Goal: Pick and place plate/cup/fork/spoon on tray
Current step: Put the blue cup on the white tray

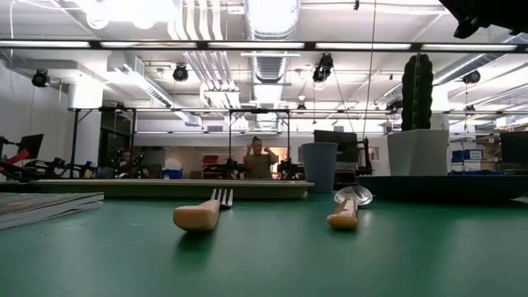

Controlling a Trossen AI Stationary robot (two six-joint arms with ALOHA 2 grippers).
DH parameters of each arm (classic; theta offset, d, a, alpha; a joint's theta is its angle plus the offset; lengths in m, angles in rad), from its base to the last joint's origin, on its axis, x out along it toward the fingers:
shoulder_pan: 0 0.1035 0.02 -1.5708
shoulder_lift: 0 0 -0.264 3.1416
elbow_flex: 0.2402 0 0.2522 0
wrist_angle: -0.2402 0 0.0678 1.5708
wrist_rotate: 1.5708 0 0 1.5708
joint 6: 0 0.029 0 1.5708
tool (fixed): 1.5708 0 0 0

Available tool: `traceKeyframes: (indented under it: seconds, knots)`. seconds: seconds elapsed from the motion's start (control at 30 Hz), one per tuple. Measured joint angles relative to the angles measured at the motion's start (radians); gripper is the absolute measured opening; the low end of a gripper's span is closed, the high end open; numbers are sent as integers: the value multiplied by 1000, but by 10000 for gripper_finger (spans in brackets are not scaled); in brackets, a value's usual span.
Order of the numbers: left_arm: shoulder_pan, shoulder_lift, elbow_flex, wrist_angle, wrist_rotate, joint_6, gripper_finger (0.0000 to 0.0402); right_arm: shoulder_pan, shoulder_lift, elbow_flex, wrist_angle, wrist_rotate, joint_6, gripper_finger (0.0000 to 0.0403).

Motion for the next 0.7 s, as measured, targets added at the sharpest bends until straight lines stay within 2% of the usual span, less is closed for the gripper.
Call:
traceKeyframes:
  seconds: [0.17,0.37,0.47,0.6,0.7]
  knots:
    - [53,81,99,-135,-2,-45,15,0,0,0,0,0,0,9]
    - [166,194,222,-400,29,-168,15,0,0,6,-2,0,0,9]
    - [242,269,278,-488,144,-251,15,0,0,8,-2,0,12,9]
    - [332,380,363,-512,389,-340,15,0,0,8,-2,0,25,9]
    - [368,453,415,-512,469,-341,15,0,0,8,-3,0,26,9]
